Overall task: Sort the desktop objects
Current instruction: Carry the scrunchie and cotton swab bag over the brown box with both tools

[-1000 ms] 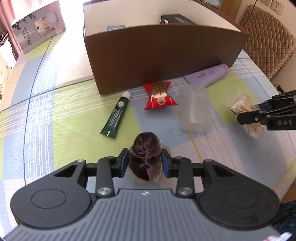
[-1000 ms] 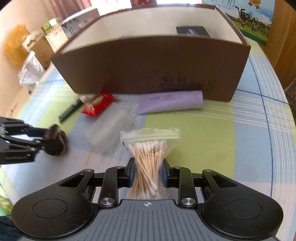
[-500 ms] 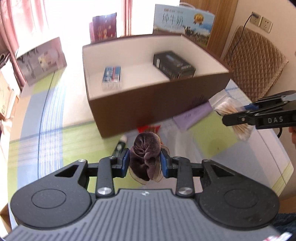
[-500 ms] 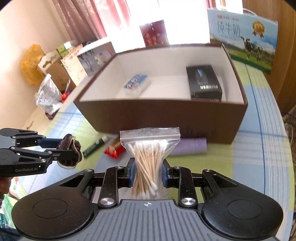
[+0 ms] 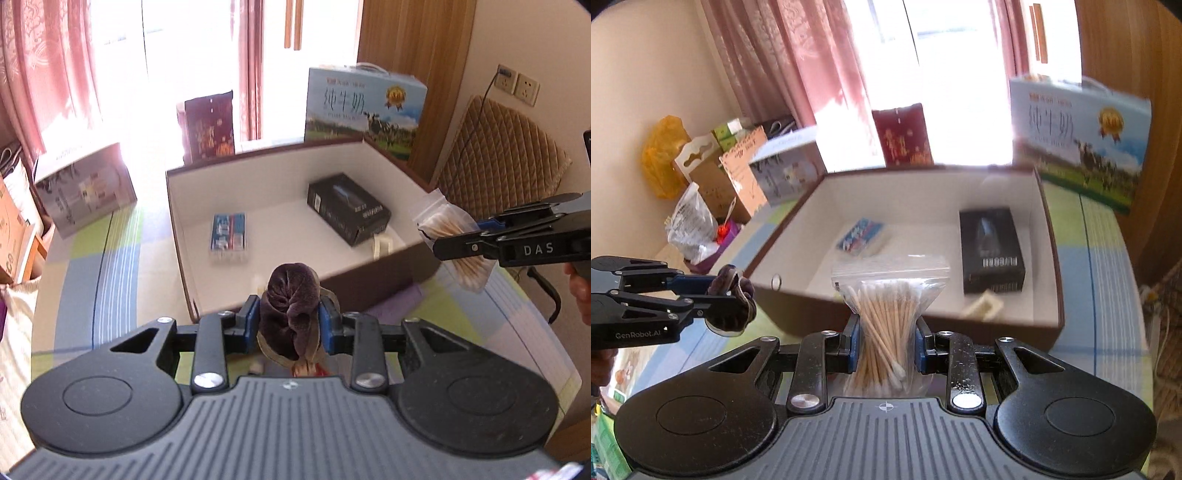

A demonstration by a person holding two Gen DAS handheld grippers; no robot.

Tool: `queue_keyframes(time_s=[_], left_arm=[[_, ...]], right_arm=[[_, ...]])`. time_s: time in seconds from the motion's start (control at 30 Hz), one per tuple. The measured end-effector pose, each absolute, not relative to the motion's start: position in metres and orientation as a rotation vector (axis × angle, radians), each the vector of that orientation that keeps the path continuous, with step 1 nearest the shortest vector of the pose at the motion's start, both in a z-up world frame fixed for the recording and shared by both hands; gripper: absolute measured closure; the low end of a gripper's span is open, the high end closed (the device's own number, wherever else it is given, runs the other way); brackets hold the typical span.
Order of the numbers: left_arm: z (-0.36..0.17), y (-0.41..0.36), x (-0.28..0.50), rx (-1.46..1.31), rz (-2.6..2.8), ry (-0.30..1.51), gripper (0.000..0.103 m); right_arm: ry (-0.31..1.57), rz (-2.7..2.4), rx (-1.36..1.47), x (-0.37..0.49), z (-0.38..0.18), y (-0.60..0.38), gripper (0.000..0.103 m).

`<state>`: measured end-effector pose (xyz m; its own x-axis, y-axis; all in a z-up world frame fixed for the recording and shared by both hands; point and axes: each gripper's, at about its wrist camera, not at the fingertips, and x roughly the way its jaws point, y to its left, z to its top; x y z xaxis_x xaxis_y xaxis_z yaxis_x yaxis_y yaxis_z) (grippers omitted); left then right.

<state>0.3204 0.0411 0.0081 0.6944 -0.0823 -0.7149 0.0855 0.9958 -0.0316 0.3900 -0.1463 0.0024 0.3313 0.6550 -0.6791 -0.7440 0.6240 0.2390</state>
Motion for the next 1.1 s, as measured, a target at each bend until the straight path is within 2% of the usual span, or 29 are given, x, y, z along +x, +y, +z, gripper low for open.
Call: queue_keyframes(time_s=[0.3,0.73,1.1], left_arm=[[0.006,0.052,0.373,0.000,-0.066,0.809,0.075],[-0.037,0.071,0.453,0.038,-0.002,0.979,0.075],[-0.062,0.068,0.480,0.084,-0.002,1.062,0.071]], right_arm=[[0.819,0.926,-0.111,0.430,0.004,-0.119,0.078],[0.917,0.902,-0.132,0.485,-0.029,-0.072,0.078],[0.993,0.871,-0.151,0.502,-0.055,-0.057,0.078]])
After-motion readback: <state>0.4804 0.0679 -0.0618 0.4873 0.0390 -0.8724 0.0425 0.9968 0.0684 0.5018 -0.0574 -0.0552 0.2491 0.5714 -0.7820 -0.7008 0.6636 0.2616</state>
